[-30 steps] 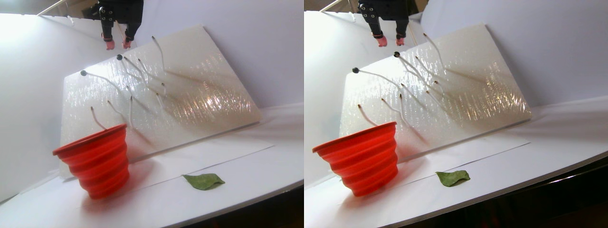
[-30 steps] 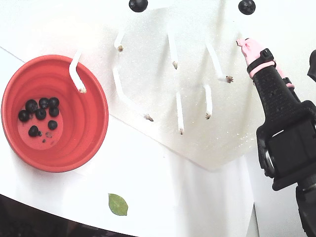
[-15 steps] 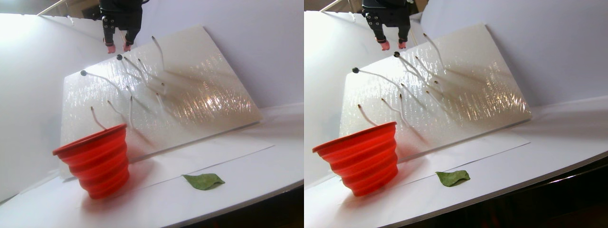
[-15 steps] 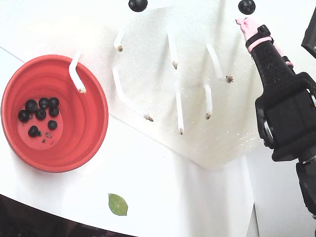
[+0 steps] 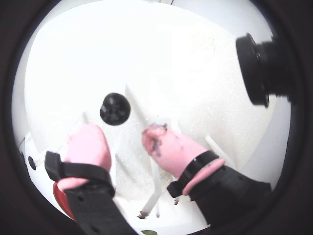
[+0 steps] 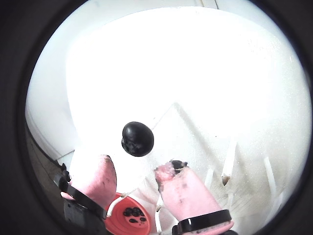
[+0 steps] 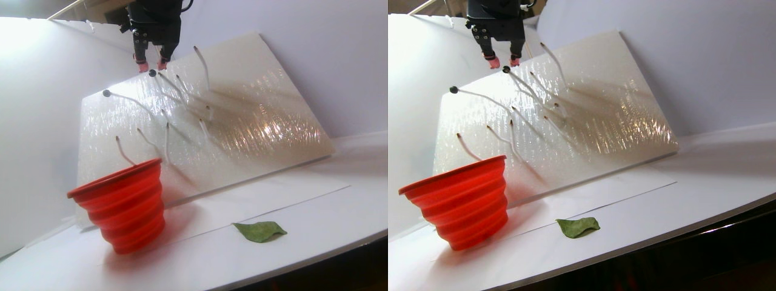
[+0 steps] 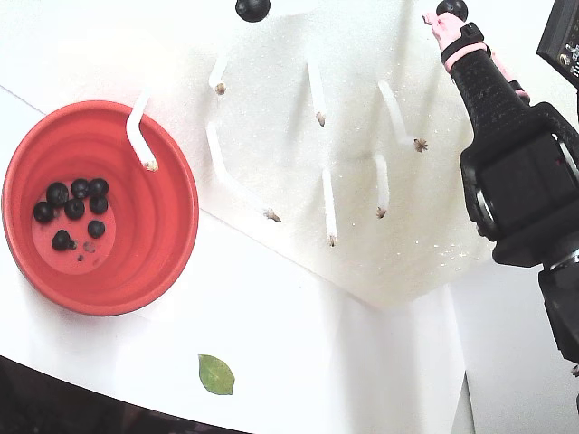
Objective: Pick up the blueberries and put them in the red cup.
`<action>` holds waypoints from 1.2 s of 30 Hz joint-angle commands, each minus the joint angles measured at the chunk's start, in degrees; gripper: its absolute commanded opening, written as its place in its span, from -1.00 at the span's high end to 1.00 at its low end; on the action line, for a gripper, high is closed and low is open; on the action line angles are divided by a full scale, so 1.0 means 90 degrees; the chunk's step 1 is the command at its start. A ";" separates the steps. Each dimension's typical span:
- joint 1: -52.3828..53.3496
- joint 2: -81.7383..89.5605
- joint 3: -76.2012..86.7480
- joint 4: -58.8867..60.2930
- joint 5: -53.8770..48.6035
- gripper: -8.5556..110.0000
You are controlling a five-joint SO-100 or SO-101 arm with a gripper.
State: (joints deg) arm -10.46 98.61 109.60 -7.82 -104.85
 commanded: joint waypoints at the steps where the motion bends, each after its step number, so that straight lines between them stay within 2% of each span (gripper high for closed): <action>1: -0.0430 0.0068 -0.0859 -0.0176 -0.0049 0.58; 36: -0.0449 -0.0723 -0.1592 -0.0381 -0.0166 0.57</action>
State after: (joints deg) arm -11.87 90.79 103.10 -8.70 -106.08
